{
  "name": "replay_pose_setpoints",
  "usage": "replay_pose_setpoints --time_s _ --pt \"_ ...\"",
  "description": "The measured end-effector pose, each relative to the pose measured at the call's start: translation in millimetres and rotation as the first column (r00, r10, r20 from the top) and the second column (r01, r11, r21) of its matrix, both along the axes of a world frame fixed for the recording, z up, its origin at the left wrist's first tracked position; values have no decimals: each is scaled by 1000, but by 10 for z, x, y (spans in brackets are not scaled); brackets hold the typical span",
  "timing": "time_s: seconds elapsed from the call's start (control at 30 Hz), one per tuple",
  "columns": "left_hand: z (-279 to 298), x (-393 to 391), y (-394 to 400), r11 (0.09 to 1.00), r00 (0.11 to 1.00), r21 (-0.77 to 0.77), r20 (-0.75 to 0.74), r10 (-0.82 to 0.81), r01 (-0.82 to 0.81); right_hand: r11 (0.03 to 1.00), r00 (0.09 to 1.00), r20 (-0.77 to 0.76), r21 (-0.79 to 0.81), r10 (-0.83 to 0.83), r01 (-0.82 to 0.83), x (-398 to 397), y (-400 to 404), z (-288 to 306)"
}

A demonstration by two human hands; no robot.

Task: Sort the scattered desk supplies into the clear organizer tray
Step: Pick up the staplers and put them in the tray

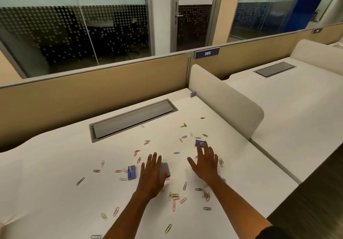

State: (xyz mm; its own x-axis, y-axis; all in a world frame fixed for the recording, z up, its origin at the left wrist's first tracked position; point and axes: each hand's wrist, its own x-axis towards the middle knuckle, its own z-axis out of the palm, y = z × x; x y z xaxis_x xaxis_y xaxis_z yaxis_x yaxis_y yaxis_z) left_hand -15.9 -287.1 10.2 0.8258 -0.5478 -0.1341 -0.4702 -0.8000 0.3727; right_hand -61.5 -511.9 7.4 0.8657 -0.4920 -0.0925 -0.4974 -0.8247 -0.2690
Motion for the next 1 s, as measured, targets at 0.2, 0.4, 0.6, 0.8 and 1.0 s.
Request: replay_pose_setpoints --time_s 0.2,0.4,0.6,0.8,1.0 --pt "-87 255 -583 999 999 -13 -17 47 -47 998 1000 15 63 -1 0 307 -684 -75" --pt "-208 499 -975 994 994 -54 -59 87 -90 995 1000 29 98 10 -13 678 -1091 -193" --pt "-398 842 -1258 996 993 -24 -76 87 -89 989 998 63 146 7 -16 1069 -1406 -287" --pt "-510 1267 -1430 995 996 -31 -5 93 -94 975 988 152 212 25 -58 1565 -1811 -426" --pt "-519 1615 -1532 993 987 63 129 94 -103 955 969 244 275 41 -110 2088 -1946 -457"
